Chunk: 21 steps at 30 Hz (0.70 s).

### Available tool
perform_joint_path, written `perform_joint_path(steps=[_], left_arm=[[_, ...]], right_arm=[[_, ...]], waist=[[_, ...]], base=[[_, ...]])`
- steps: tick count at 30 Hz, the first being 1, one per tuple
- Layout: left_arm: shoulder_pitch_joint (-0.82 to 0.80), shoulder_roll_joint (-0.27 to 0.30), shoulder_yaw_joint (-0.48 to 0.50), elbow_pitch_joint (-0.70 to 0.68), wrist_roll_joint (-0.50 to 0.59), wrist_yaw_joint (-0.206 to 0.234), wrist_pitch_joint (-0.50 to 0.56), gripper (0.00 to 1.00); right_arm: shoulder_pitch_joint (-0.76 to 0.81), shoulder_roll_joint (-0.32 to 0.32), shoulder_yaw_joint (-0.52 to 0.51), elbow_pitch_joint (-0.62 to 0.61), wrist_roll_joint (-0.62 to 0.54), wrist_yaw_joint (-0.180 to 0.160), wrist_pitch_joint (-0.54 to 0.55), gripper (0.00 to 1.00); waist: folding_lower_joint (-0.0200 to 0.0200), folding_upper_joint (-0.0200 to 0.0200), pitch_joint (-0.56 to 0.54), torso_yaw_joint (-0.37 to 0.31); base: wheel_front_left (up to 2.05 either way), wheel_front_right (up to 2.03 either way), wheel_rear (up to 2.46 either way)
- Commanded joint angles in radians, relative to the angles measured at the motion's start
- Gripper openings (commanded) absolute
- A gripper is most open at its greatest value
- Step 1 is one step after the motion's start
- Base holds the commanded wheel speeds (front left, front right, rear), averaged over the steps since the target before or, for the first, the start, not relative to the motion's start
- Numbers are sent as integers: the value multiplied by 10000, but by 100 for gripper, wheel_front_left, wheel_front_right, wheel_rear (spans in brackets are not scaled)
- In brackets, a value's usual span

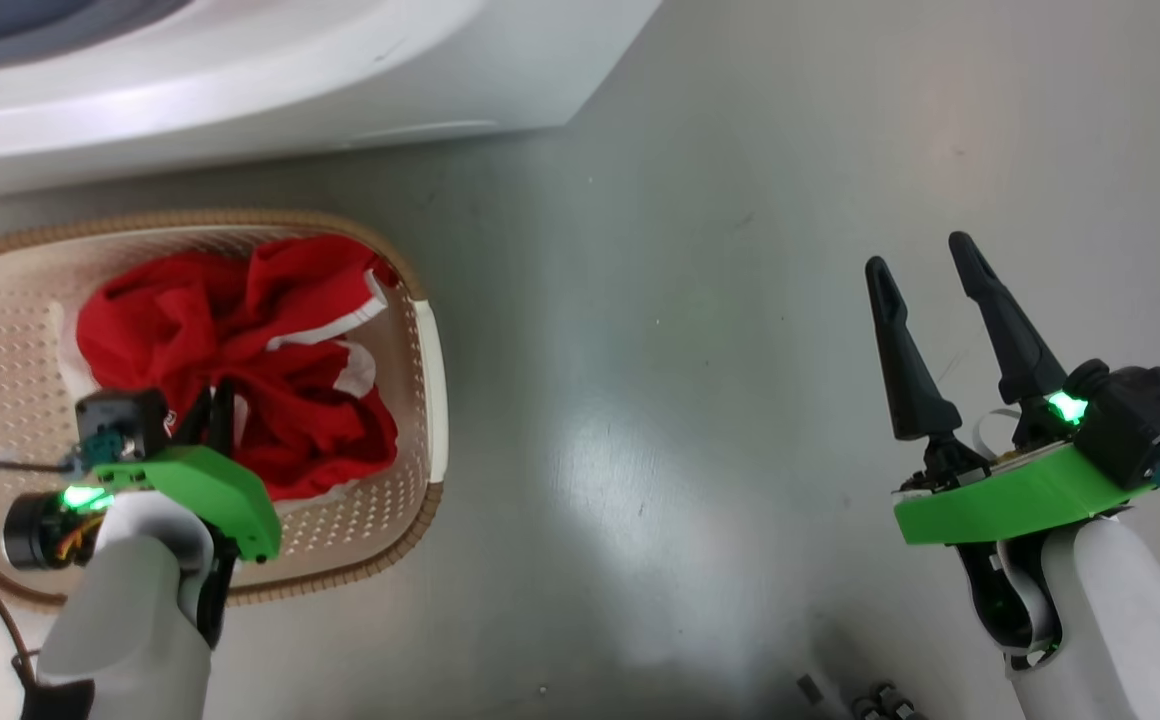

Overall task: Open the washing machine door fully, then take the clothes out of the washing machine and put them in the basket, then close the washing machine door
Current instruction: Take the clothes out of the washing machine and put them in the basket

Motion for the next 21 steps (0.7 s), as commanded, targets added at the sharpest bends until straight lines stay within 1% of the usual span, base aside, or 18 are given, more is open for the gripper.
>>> perform_joint_path(steps=[1, 7, 8, 9, 10, 11, 12, 13, 21], left_arm=[[95, 398, 117, 34, 49, -57, -63, 0], [-255, 457, -67, 437, -78, -57, -63, 0], [-291, 461, -87, 469, -104, -57, -63, 9], [-291, 461, -87, 469, -104, -57, -63, 9], [-321, 465, -106, 501, -127, -57, -63, 24], [-350, 467, -124, 526, -153, -57, -63, 35], [-371, 467, -141, 548, -176, -57, -63, 54], [-385, 467, -161, 570, -194, -57, -63, 100], [-207, 415, -118, 437, -391, -57, -63, 100]], right_arm=[[38, -24, 172, -224, -139, 63, -65, 100], [-86, -18, 190, -228, -170, 63, -65, 100], [-96, -23, 188, -228, -173, 63, -65, 100], [-96, -23, 188, -228, -173, 63, -65, 100], [-105, -27, 188, -230, -177, 63, -65, 100], [-115, -33, 186, -229, -180, 63, -65, 100], [-126, -40, 186, -225, -182, 63, -65, 100], [-138, -46, 187, -220, -183, 63, -65, 100], [-130, -73, 189, -149, -191, 63, -65, 100]], waist=[[0, -1, 342, -16], [0, -1, 485, -2], [0, -1, 487, 7], [0, -1, 487, 7], [0, -1, 488, 16], [0, -1, 488, 25], [0, -1, 482, 31], [0, -1, 472, 36], [0, -1, 100, 74]], base=[[0, 0, 0], [0, 0, 0], [0, 0, 0], [0, 0, 0], [0, 0, 0], [0, 0, 0], [0, 0, 0], [0, 0, 0], [0, 0, 0]])
